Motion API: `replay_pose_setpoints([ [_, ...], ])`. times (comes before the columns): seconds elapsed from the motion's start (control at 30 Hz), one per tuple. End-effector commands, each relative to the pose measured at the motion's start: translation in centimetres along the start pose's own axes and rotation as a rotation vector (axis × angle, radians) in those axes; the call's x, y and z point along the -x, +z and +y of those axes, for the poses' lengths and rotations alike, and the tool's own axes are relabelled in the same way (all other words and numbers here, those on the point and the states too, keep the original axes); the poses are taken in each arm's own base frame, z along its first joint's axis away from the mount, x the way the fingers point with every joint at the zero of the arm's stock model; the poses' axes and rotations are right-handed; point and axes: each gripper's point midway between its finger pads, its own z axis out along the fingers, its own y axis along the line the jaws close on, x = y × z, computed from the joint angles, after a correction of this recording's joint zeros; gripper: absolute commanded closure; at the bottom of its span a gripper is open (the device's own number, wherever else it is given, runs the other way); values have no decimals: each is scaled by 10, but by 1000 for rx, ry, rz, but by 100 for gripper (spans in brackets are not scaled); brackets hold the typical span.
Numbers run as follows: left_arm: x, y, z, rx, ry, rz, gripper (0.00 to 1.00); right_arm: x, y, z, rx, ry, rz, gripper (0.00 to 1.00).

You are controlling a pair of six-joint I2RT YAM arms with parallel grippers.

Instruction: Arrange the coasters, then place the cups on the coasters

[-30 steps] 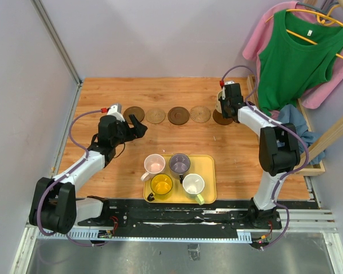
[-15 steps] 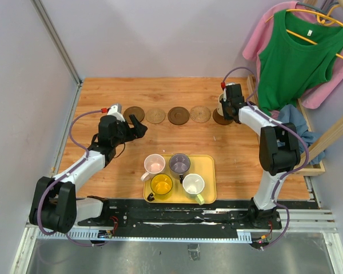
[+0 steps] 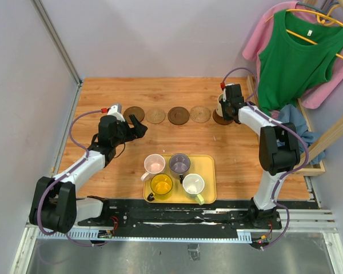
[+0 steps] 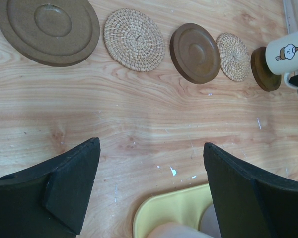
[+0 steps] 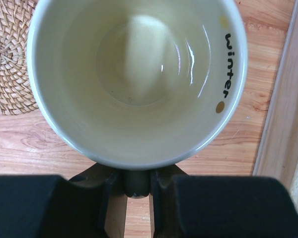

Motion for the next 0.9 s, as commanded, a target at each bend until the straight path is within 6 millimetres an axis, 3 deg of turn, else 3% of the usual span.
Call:
replay_pose_setpoints([
  [0.0,9,2,-3,-12,8,-26,12,5,4,-9,-14,37,-19,99],
  [0.87,5,3,-4,-25,-1,-16,12,-15,8,-10,-2,57,44,98],
])
